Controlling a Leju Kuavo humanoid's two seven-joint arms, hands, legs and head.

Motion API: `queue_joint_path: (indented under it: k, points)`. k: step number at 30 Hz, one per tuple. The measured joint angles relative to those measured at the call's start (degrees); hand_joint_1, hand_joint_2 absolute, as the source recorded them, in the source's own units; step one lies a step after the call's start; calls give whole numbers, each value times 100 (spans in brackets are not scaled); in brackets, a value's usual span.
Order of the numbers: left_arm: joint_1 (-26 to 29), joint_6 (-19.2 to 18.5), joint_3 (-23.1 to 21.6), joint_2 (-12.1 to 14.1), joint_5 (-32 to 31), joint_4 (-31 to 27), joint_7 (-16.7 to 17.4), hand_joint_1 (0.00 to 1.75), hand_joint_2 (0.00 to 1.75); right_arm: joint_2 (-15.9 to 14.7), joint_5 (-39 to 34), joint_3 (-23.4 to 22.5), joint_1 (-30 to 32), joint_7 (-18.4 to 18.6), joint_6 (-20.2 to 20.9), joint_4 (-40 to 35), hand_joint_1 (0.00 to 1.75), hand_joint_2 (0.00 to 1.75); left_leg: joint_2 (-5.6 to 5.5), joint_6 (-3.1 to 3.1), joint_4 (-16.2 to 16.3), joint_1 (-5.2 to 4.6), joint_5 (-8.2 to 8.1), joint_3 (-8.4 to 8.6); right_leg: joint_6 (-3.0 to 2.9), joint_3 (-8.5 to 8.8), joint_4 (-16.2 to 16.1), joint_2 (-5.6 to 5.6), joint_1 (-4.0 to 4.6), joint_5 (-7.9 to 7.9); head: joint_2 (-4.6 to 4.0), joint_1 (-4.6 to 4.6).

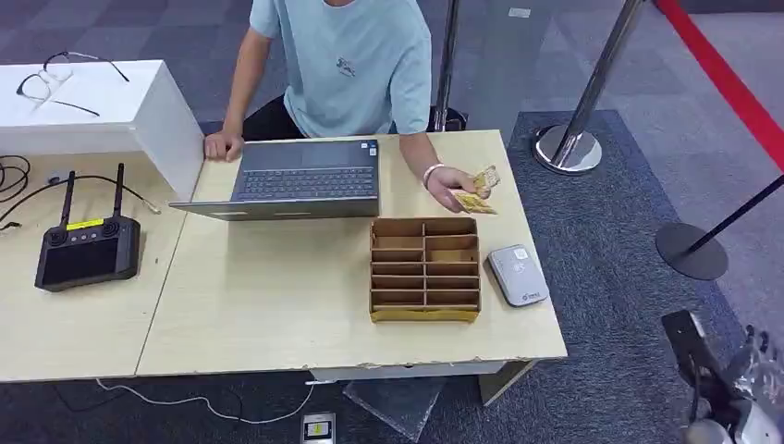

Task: Pass the card to the sensor for recognition and then transmit it.

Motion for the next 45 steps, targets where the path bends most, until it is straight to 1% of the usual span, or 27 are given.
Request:
queue_joint_path:
  k: [9,13,20,25,30,34,36,38,40,45]
  points:
    - [0,33,0,-2,81,2,-173,0,0,-35,350,-433,196,144,-28,-1478,0,175,0,0,0,0,0,0,0,1,0,0,0,0,0,2]
    - [0,98,2,-4,120,2,-221,0,0,-31,286,-561,260,155,-28,-2324,0,175,1,0,0,0,0,1,0,1,0,0,0,0,0,0]
    - [1,210,7,-13,223,2,-216,0,0,-26,151,-542,403,101,-28,-3664,0,175,1,0,-1,0,0,1,0,1,0,0,1,0,0,-2]
    - [2,262,9,-22,275,2,-227,0,0,-33,-154,-437,418,166,-11,-4214,0,175,1,0,-1,0,0,-1,0,2,0,0,0,0,0,0]
    - [1,286,15,-24,308,2,-262,0,0,-72,-521,-297,411,168,37,-4559,0,175,0,0,-1,-1,0,-2,0,2,0,0,0,0,0,2]
    - [0,297,22,-28,328,2,-286,0,0,-105,-623,-109,339,168,101,-4907,0,175,0,0,-1,-1,0,-2,0,2,0,0,0,0,0,-2]
    - [2,297,26,-33,350,4,-295,0,0,-155,-476,36,253,173,287,-5167,0,175,-2,0,-1,-2,0,-3,0,1,1,0,-1,0,0,-2]
    - [-8,297,26,-39,361,4,-315,0,0,-206,-184,287,71,170,561,-5484,0,175,1,0,-1,1,0,1,0,3,1,1,2,0,0,0]
    - [-9,297,26,-59,361,4,-328,0,0,-225,-48,483,-60,216,739,-5686,0,175,-8,0,-1,1,1,-1,0,3,1,-5,1,0,0,0]
    - [-10,297,28,-81,367,4,-350,0,0,-240,98,1063,-456,205,1170,-6135,0,175,-3,0,-1,1,1,-2,0,3,2,-3,2,0,0,0]
